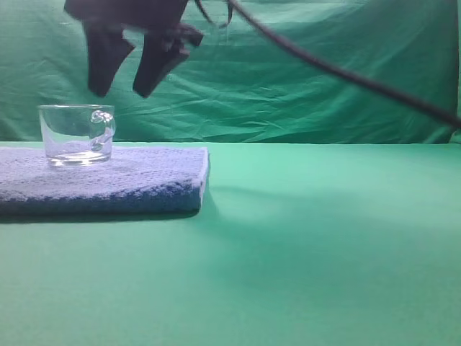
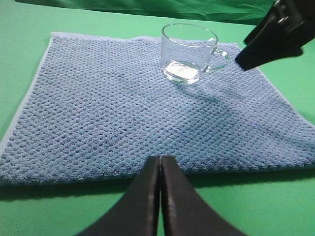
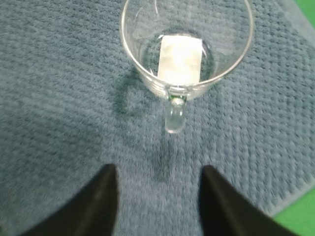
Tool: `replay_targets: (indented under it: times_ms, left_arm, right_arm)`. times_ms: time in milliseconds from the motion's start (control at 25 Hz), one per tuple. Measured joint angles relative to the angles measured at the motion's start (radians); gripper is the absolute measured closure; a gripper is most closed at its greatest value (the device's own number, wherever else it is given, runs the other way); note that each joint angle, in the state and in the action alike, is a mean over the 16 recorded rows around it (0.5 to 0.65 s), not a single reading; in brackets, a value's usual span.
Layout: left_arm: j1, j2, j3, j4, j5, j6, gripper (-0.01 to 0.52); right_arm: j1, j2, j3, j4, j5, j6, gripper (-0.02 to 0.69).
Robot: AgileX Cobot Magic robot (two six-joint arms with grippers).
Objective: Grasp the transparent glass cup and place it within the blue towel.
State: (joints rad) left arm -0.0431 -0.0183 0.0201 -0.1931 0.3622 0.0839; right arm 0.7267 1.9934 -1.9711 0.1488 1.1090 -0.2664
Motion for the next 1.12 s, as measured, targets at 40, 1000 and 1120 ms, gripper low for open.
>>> replay_targets:
  times_ms: [40,1000,1120]
  left_arm:
    - [0.0,0.0,0.0,0.0,0.0,0.0,0.514]
    - [0.0,0.0,0.0,0.0,0.0,0.0,0.514]
    - [0.0,0.0,0.0,0.0,0.0,0.0,0.514]
  right_arm:
    - [-0.002,-0.032,0.016,-0.001,0.01,0.011,0.626]
    - [-0.016,-1.002,1.024,0.212,-0.39,-0.166,0.665]
    - [-0.016,-1.065,1.069,0.169,-0.388,-0.102,0.665]
